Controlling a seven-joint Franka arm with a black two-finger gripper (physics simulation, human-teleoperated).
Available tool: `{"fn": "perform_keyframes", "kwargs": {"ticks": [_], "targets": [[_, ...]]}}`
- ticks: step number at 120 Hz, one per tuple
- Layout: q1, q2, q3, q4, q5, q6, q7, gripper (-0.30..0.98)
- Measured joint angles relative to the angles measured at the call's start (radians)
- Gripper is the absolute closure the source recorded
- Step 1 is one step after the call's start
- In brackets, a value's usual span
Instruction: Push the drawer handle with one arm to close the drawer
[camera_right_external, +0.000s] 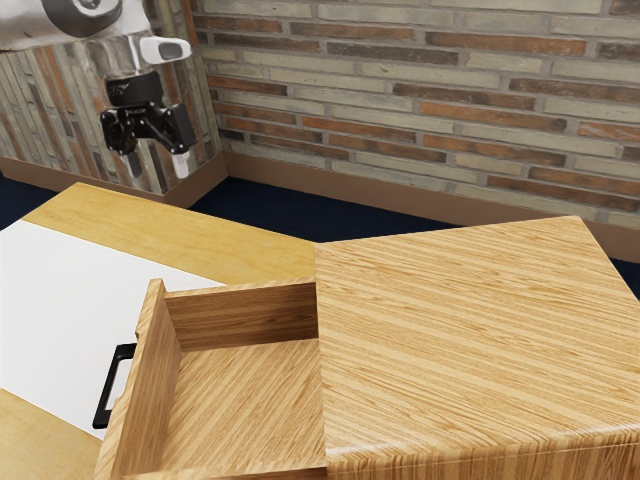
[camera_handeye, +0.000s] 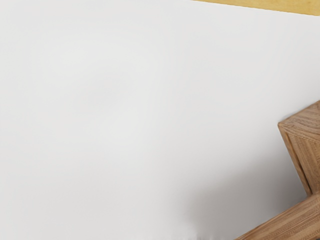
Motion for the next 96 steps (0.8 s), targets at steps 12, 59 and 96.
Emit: {"fn": "perform_keyframes", "kwargs": {"ticks": [12,59,96], "targets": [[-0.058,-0.049,-0.016,-0.098,0.006,0.057,0.007,0.0],[-0.189,-0.691,0.129,-0.895,0.423,0.395,0.09,0.05],[-0.464,-0.81,0.306,-1.044,0.601,0.435,0.202,0.23]]}}
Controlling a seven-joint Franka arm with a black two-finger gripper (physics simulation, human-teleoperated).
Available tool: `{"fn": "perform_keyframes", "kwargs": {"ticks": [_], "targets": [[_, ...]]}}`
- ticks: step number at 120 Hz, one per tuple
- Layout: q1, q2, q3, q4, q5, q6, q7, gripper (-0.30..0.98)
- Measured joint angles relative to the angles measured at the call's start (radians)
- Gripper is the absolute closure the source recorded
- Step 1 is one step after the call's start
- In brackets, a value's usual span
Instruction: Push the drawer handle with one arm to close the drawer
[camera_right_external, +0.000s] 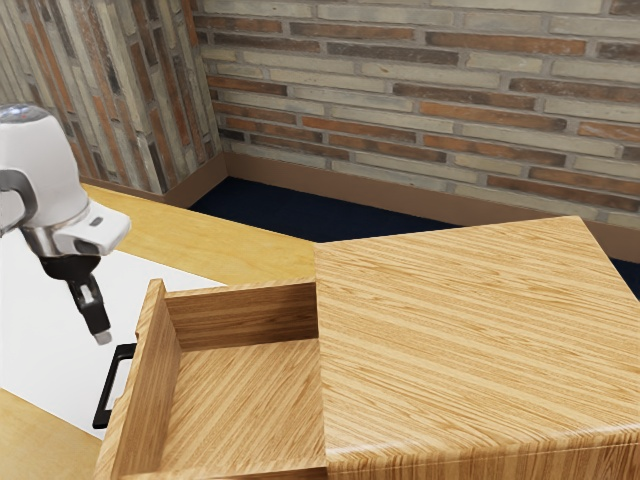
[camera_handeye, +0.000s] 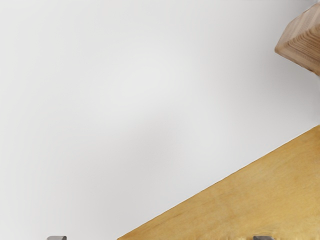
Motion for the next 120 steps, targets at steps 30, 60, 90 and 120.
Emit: {"fn": "perform_keyframes", "kwargs": {"ticks": [30,60,90,120], "targets": [[-0.124,-0.206,-0.027,-0.099,0.016,-0.066,-0.009,0.29],[-0.199,-0.218,-0.029,-0.1,0.017,-0.066,-0.039,0.3],[-0.246,-0.213,-0.029,-0.097,0.011,-0.011,-0.063,0.3],[-0.276,-0.122,-0.07,-0.071,-0.011,0.068,-0.09,0.3]]}}
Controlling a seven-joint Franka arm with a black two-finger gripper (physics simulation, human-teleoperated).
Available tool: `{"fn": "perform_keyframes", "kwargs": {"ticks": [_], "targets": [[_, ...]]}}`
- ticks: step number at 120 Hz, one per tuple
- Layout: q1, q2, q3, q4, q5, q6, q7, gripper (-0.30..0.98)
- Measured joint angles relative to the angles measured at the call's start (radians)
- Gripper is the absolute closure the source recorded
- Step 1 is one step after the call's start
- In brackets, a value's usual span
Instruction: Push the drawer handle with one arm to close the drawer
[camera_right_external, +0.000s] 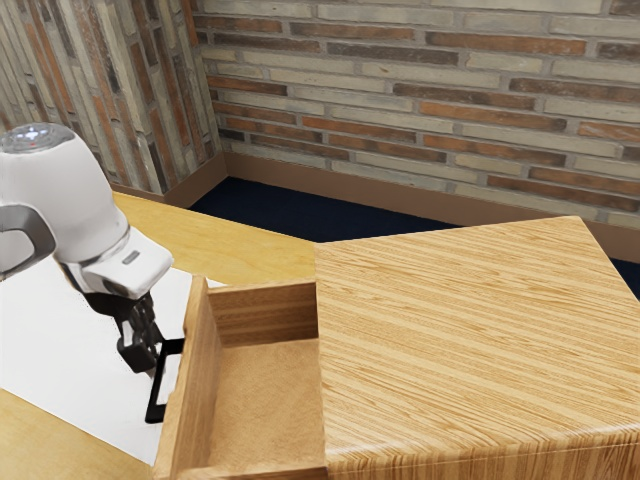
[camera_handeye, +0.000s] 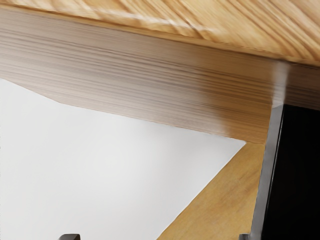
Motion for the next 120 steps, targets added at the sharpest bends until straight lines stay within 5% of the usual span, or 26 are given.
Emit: {"fn": "perform_keyframes", "kwargs": {"ticks": [41,94,110,120], "targets": [[-0.001,0.251,-0.175,0.14,-0.163,0.149,-0.021,0.3],[0.003,0.373,-0.211,0.224,-0.268,0.253,-0.033,0.25],[0.178,0.302,-0.295,0.243,-0.325,0.156,-0.062,0.13],[0.331,0.46,-0.31,0.471,-0.367,0.05,-0.1,0.09]]}}
